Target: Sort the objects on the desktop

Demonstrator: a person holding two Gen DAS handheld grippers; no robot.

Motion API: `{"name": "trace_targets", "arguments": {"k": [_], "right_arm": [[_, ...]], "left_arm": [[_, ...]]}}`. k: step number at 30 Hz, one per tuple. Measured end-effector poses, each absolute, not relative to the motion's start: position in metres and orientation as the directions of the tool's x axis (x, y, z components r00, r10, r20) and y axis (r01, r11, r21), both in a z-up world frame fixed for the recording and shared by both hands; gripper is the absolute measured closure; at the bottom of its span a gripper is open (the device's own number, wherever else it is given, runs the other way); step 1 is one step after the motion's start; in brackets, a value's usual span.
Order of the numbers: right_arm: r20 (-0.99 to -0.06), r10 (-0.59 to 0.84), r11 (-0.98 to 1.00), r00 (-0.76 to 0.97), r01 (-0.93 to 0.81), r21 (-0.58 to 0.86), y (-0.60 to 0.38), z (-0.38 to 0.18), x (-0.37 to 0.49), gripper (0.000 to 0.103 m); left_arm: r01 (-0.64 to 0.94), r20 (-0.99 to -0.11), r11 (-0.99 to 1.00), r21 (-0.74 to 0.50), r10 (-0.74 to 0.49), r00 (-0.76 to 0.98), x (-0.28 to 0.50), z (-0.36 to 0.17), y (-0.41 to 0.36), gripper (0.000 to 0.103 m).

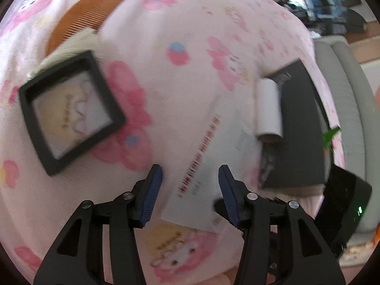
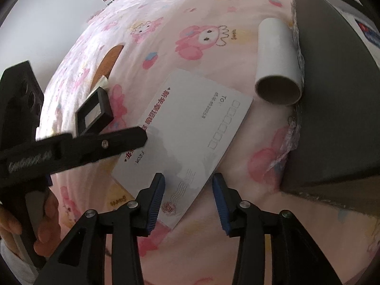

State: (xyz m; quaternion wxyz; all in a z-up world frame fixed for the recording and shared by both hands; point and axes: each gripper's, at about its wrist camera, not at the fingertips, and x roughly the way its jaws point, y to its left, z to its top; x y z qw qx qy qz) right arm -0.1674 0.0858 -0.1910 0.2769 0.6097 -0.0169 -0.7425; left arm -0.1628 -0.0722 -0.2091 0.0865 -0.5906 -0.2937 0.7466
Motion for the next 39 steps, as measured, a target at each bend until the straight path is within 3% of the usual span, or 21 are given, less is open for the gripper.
{"name": "trace_targets", "arguments": {"k": [8, 12, 14, 16, 17, 24, 34, 39], "right_arm": [[-0.912, -0.393, -0.868, -0.118, 0.374, 0.326, 0.086, -0.189, -0.166, 0.065], [-0.922, -0.372, -0.874, -0.106, 0.375, 0.31, 0.095, -0.194, -0.169, 0.064], [-0.923, -0.37, -0.873, -0.106, 0.379, 0.307, 0.094, -0.197, -0.17, 0.057], [-0.922, -0.372, -0.868, -0.107, 0.394, 0.304, 0.09, -0.197, -0.168, 0.055], [-0.922, -0.373, -0.865, -0.108, 0.401, 0.302, 0.088, -0.198, -0.167, 0.055], [-0.893, -0.439, -0.835, -0.098, 0.413, 0.365, 0.093, -0.186, -0.163, 0.055], [-0.835, -0.505, -0.812, -0.218, 0.448, 0.374, 0.11, -0.127, -0.153, 0.055], [-0.837, -0.51, -0.818, -0.198, 0.415, 0.4, 0.108, -0.134, -0.158, 0.056]], "left_arm": [[0.191, -0.827, -0.812, -0.551, 0.5, -0.259, -0.145, -0.205, -0.059, 0.053], [0.22, -0.83, -0.808, -0.547, 0.487, -0.272, -0.158, -0.21, -0.069, 0.059], [0.209, -0.839, -0.821, -0.532, 0.477, -0.264, -0.161, -0.213, -0.066, 0.06], [0.192, -0.852, -0.84, -0.507, 0.455, -0.26, -0.164, -0.216, -0.057, 0.071], [0.182, -0.851, -0.843, -0.507, 0.455, -0.262, -0.164, -0.215, -0.055, 0.072], [0.149, -0.825, -0.83, -0.537, 0.481, -0.295, -0.158, -0.202, -0.06, 0.072], [0.015, -0.764, -0.83, -0.558, 0.507, -0.399, -0.143, -0.157, -0.049, 0.072], [-0.017, -0.741, -0.819, -0.574, 0.528, -0.414, -0.141, -0.145, -0.045, 0.072]]}}
